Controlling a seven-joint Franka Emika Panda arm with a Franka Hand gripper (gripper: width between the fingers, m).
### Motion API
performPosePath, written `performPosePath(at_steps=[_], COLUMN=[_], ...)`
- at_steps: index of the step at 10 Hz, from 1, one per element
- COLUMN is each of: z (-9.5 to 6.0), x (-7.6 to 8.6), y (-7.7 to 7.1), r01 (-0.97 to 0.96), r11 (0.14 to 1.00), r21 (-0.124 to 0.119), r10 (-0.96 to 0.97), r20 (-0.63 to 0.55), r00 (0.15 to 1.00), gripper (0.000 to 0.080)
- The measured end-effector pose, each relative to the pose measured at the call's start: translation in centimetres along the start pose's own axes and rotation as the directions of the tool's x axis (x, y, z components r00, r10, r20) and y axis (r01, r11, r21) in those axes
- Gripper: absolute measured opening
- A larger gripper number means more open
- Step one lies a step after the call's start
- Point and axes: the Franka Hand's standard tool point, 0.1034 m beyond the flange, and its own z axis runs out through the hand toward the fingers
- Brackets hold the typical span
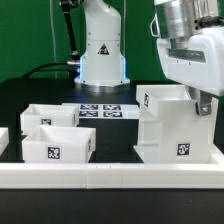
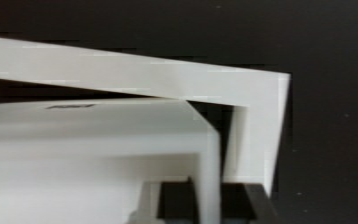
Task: Assemble drawer
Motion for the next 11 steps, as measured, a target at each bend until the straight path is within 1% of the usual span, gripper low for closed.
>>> performPosePath(at_steps=[1, 2, 5, 6, 7, 8, 9, 10, 11], z=[-0.2, 0.0, 0.2, 0.2, 0.2, 0.2, -0.3, -1.3, -2.4], x=[0.0, -0.1, -0.1, -0.2, -0.2, -0.3, -0.3, -0.4, -0.4], y=[-0.7, -0.8, -0.9, -0.9, -0.9, -0.5, 0.5, 1.3, 1.3], r01=[-0.003, -0.009, -0.003, 0.002, 0.007, 0.061, 0.146, 0.217, 0.262], r11=[1.000, 1.000, 1.000, 1.000, 1.000, 0.998, 0.989, 0.975, 0.964], r21=[0.005, -0.009, -0.012, -0.012, -0.012, -0.016, -0.032, -0.055, -0.050], r10=[0.003, 0.009, 0.003, -0.002, -0.007, -0.061, -0.145, -0.216, -0.261], r20=[0.003, 0.008, 0.009, 0.009, 0.009, 0.009, 0.012, 0.024, 0.024], r00=[1.000, 1.000, 1.000, 1.000, 1.000, 0.998, 0.989, 0.976, 0.965], gripper=[0.0038, 0.0038, 0.0038, 0.0085, 0.0275, 0.0412, 0.0412, 0.0580, 0.0630])
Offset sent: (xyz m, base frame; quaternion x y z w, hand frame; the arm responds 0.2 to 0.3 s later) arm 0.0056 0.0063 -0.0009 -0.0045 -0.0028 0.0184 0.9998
